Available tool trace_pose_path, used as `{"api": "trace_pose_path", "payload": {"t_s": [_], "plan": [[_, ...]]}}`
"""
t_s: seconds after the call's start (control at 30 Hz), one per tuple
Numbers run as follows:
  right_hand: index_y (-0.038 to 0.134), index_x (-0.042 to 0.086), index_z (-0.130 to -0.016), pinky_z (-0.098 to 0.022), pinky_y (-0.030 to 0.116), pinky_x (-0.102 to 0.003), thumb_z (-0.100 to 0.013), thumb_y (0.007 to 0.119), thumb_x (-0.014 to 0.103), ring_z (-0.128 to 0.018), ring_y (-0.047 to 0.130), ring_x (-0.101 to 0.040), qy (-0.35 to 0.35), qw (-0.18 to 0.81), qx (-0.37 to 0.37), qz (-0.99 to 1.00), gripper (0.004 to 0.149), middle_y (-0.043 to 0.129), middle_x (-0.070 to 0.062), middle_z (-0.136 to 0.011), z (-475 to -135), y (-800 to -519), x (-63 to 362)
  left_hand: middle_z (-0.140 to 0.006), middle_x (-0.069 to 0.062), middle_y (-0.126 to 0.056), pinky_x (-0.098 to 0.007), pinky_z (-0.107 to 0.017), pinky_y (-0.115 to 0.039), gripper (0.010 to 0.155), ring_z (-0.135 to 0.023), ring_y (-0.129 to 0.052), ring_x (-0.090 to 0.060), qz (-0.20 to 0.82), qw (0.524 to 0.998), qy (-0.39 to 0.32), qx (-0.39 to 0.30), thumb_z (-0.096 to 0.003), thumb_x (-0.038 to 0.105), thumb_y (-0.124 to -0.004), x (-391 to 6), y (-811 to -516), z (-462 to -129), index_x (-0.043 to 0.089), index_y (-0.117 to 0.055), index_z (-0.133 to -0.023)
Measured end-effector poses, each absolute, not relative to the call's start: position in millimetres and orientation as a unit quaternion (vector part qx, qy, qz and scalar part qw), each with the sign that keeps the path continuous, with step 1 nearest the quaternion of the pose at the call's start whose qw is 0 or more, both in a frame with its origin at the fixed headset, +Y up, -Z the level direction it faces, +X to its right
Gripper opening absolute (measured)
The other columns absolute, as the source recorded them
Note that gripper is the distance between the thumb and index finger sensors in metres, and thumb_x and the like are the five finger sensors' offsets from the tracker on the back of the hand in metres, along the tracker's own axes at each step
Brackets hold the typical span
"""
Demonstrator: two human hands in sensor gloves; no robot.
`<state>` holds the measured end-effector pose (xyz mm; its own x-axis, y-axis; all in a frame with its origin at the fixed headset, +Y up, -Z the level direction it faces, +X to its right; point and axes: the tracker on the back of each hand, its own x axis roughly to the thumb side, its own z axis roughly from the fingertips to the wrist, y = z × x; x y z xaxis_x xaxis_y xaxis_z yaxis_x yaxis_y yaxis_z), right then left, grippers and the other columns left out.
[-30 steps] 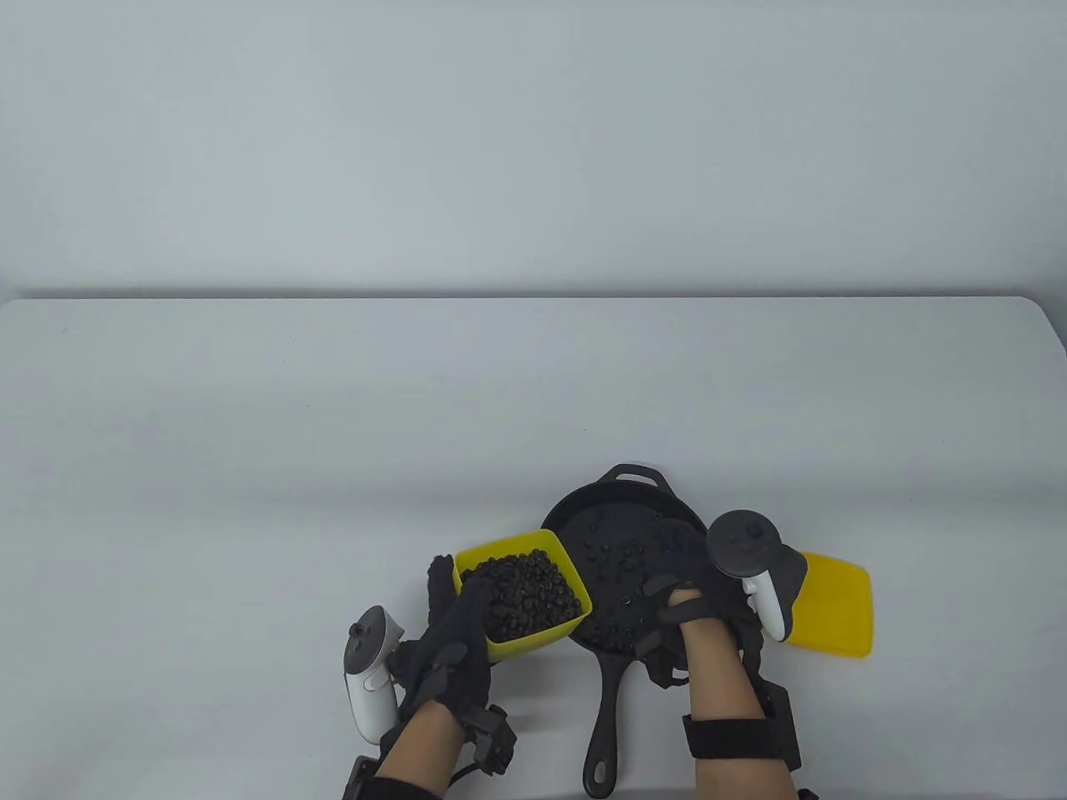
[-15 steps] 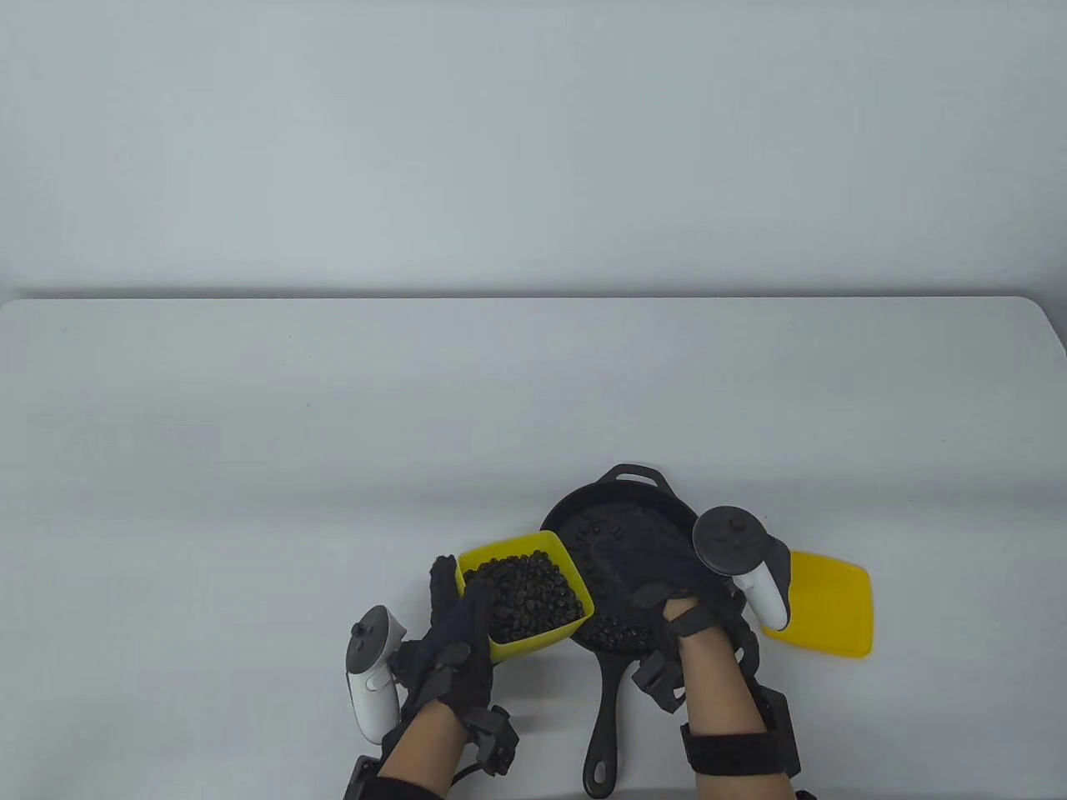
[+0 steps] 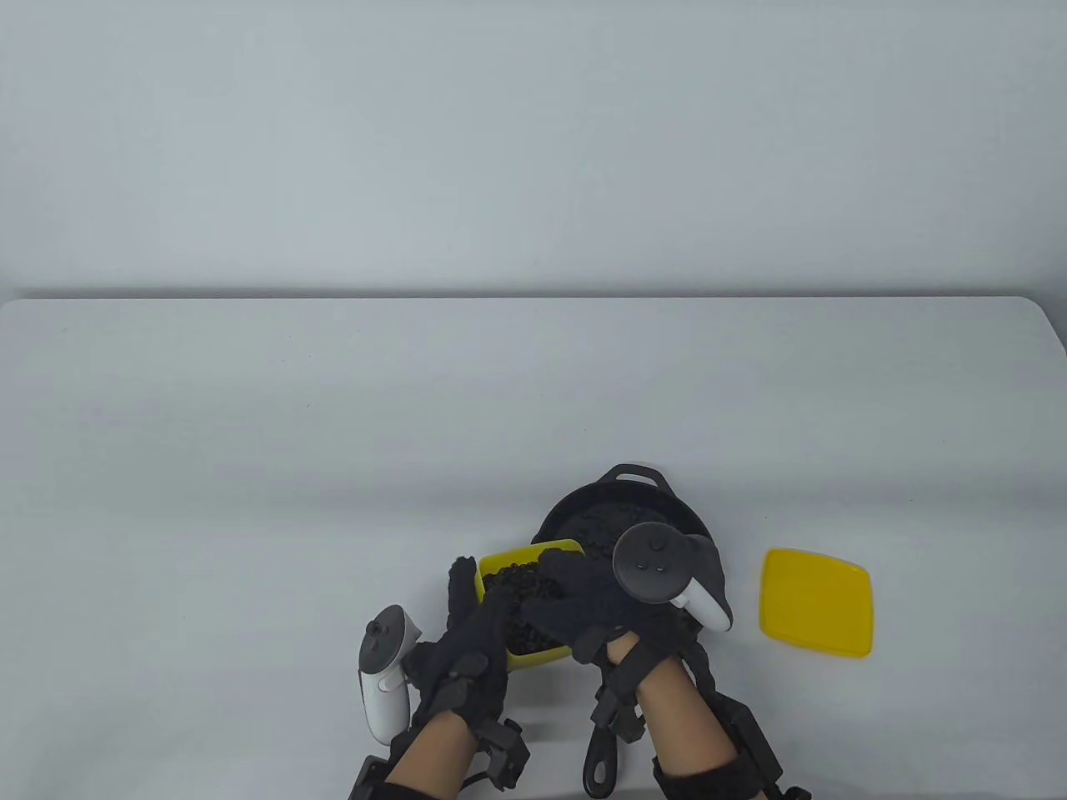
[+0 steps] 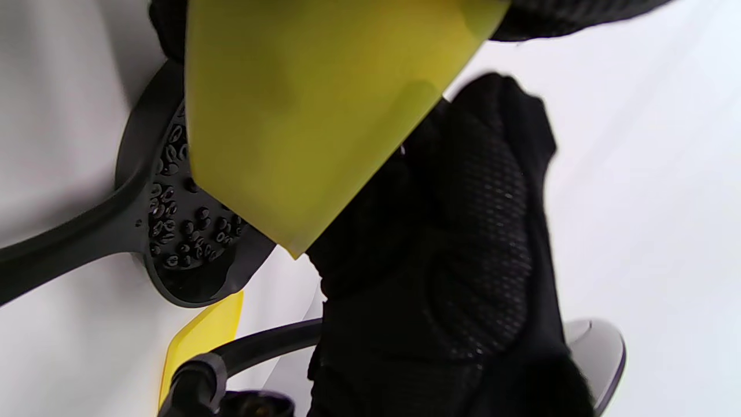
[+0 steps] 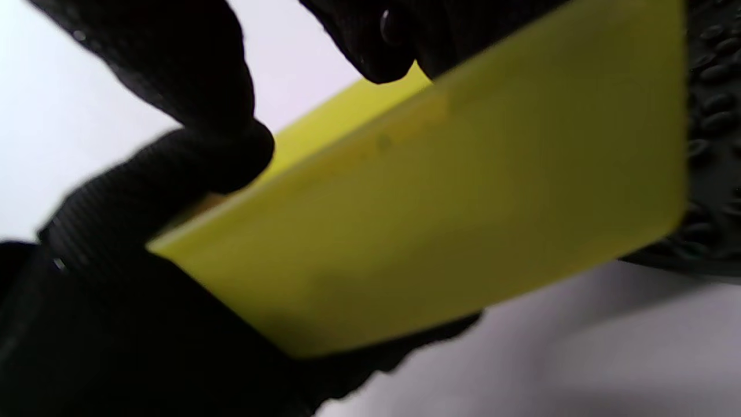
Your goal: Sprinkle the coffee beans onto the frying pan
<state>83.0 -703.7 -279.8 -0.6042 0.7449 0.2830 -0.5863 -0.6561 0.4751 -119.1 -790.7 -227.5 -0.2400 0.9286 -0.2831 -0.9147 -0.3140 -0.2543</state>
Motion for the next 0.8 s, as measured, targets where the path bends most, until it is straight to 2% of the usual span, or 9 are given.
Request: {"api": "trace_pose_path", "payload": {"t_s": [0.1, 0.23, 0.37, 0.5, 0.63, 0.8], "plan": [[0.045, -0.004, -0.108, -0.039, 0.083, -0.033, -0.051, 0.090, 0.048, -0.073, 0.064, -0.060, 0.223, 0.343, 0.256, 0.876, 0.089, 0.039, -0.039, -0.100, -279.4, -713.8, 69.6, -0.101, -0.025, -0.030, -0.048, -0.066, -0.073, 0.082, -0.089, -0.065, -0.047, 0.781, 0.590, -0.041, -0.200, -0.0599, 0.058, -0.061, -110.4, -786.4, -225.4, 0.032, 0.004, -0.102], [0.049, 0.003, -0.107, -0.035, 0.085, -0.026, -0.052, 0.090, 0.039, -0.063, 0.076, -0.048, 0.235, 0.340, 0.269, 0.870, 0.077, 0.041, -0.036, -0.099, -279.1, -716.7, 58.5, -0.101, -0.026, -0.030, -0.049, -0.064, -0.073, 0.082, -0.088, -0.065, -0.048, 0.771, 0.603, -0.046, -0.200, -0.0601, 0.057, -0.061, -110.4, -784.3, -224.3, 0.031, 0.004, -0.102], [0.059, 0.010, -0.102, -0.031, 0.087, -0.020, -0.052, 0.085, 0.021, -0.058, 0.083, -0.039, 0.218, 0.340, 0.250, 0.880, 0.057, 0.051, -0.029, -0.096, -279.4, -719.4, 51.5, -0.100, -0.026, -0.030, -0.050, -0.064, -0.072, 0.082, -0.088, -0.065, -0.049, 0.771, 0.602, -0.043, -0.203, -0.0601, 0.058, -0.061, -112.0, -784.6, -224.1, 0.031, 0.004, -0.102], [0.074, 0.014, -0.090, -0.028, 0.092, -0.019, -0.051, 0.080, 0.014, -0.051, 0.089, -0.038, 0.188, 0.380, 0.220, 0.878, 0.039, 0.067, -0.023, -0.088, -280.3, -723.9, 55.3, -0.101, -0.025, -0.030, -0.049, -0.064, -0.072, 0.082, -0.088, -0.065, -0.048, 0.774, 0.597, -0.035, -0.207, -0.0595, 0.058, -0.061, -113.3, -787.3, -224.9, 0.031, 0.004, -0.102], [0.079, 0.016, -0.085, -0.025, 0.095, -0.020, -0.051, 0.079, 0.012, -0.048, 0.092, -0.039, 0.166, 0.422, 0.187, 0.871, 0.034, 0.073, -0.022, -0.084, -281.9, -725.5, 65.8, -0.102, -0.024, -0.031, -0.048, -0.065, -0.072, 0.082, -0.089, -0.066, -0.047, 0.780, 0.588, -0.034, -0.212, -0.0592, 0.060, -0.060, -111.5, -789.4, -226.1, 0.032, 0.004, -0.102], [0.079, 0.016, -0.084, -0.025, 0.095, -0.019, -0.051, 0.078, 0.012, -0.048, 0.093, -0.039, 0.135, 0.493, 0.142, 0.848, 0.034, 0.073, -0.022, -0.084, -285.5, -728.6, 84.6, -0.102, -0.024, -0.031, -0.048, -0.065, -0.072, 0.082, -0.089, -0.066, -0.047, 0.789, 0.572, -0.024, -0.221, -0.0591, 0.060, -0.060, -112.2, -793.2, -226.8, 0.032, 0.004, -0.102]]}}
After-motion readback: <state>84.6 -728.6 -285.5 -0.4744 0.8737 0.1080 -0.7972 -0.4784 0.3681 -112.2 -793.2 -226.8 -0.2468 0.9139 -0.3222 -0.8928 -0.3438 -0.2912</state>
